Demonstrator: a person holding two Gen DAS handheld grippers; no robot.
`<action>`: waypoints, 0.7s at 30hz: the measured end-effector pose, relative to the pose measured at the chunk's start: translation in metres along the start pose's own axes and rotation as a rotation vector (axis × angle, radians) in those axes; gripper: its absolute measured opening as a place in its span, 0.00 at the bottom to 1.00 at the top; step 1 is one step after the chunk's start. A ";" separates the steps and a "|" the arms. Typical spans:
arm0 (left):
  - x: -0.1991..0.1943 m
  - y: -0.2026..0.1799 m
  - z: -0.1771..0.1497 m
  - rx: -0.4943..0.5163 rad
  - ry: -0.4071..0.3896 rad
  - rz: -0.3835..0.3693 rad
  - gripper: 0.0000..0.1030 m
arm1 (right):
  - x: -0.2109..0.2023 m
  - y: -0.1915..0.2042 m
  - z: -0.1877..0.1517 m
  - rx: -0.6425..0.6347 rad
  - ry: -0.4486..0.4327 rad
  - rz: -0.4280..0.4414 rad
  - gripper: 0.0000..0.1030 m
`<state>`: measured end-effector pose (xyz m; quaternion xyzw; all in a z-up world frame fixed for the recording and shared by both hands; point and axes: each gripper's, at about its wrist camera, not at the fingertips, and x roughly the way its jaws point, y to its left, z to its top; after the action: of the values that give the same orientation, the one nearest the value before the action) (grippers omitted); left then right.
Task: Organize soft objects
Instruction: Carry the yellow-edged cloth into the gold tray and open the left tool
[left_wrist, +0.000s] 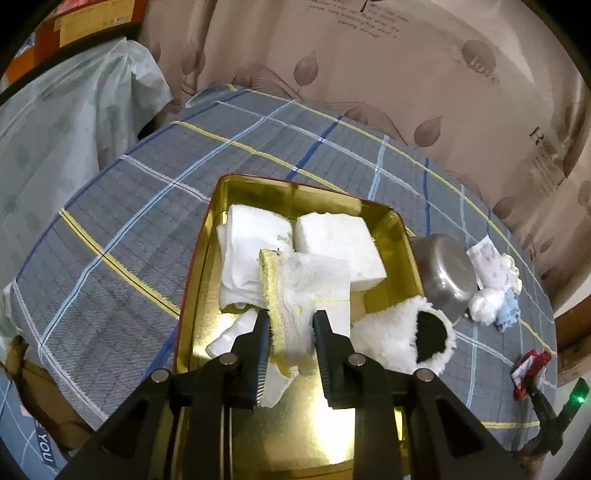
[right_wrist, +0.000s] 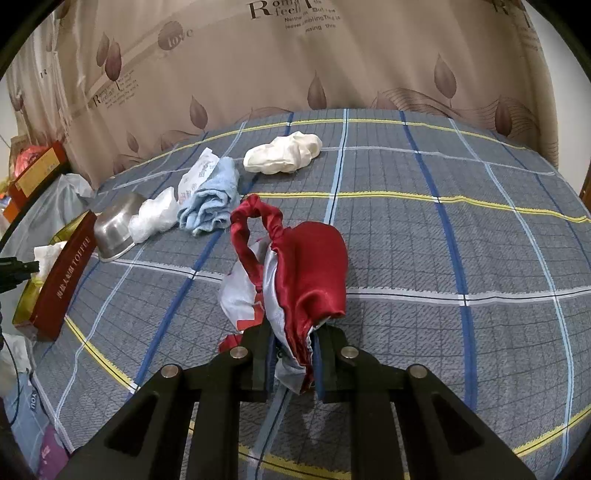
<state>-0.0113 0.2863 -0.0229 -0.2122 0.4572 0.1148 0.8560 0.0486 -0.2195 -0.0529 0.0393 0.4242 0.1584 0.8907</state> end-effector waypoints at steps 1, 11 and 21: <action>0.002 0.000 0.001 0.001 0.002 0.001 0.24 | 0.000 0.000 0.000 0.000 0.000 0.000 0.14; 0.012 -0.007 0.003 0.036 0.025 0.066 0.38 | 0.001 -0.001 -0.001 0.000 0.004 0.002 0.14; -0.046 -0.009 0.001 0.021 -0.116 0.100 0.45 | 0.001 -0.001 0.000 0.002 0.005 0.003 0.15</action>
<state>-0.0328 0.2788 0.0178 -0.1729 0.4181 0.1649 0.8764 0.0495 -0.2201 -0.0534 0.0403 0.4266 0.1596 0.8894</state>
